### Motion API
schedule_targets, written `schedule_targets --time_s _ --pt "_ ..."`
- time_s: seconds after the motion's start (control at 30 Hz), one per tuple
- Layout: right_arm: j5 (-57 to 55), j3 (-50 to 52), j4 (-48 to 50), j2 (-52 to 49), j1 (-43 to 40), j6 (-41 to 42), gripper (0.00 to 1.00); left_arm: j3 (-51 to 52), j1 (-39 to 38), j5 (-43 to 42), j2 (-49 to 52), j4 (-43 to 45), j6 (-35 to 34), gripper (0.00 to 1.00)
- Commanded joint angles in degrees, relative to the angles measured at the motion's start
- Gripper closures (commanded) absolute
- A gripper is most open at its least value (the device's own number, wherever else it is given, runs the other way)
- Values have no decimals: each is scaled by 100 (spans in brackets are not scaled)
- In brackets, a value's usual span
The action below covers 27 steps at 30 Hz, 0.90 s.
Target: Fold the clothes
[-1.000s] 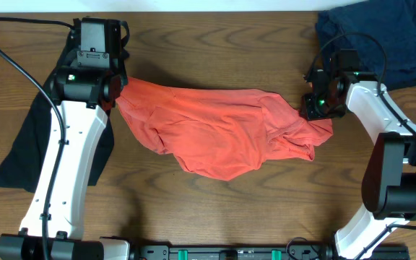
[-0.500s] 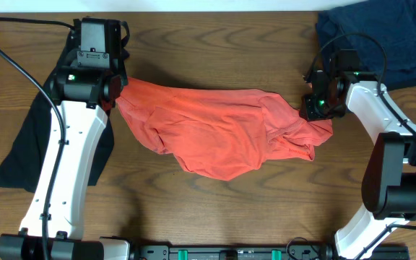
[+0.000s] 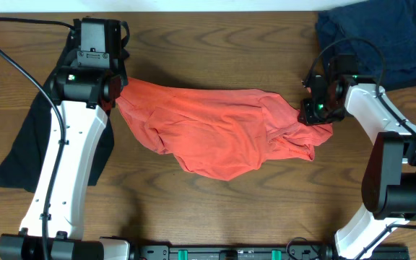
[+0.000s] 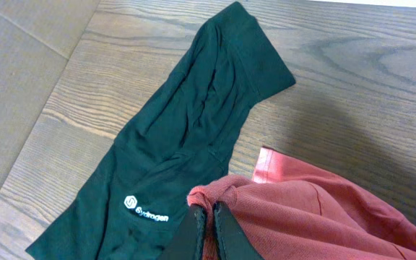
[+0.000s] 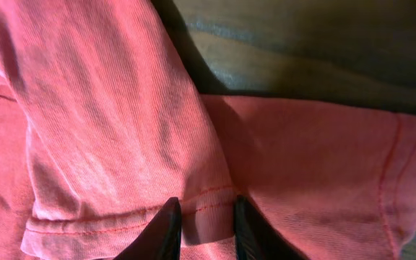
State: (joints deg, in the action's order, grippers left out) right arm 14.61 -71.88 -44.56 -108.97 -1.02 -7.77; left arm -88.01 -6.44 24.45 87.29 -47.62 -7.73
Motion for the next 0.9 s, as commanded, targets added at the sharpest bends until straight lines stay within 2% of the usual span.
schedule_targets --time_s 0.0,0.07,0.23,0.27,0.5,0.87 --pt "87 98 -2 9 -44 -2 77 -35 26 173 -42 -11 -74 94" --pt "87 98 4 9 -44 0 79 -35 26 173 -42 -11 -74 94" --pt "85 98 15 9 -44 2 98 -35 26 173 -42 -9 -76 94" --pt "87 98 26 9 -44 2 99 -35 26 173 -42 -9 -74 94" --pt "87 -142 66 304 -52 262 99 -37 26 175 -52 254 -68 94" --pt "66 -807 -291 1943 -326 345 99 -42 26 175 -341 675 -68 94"
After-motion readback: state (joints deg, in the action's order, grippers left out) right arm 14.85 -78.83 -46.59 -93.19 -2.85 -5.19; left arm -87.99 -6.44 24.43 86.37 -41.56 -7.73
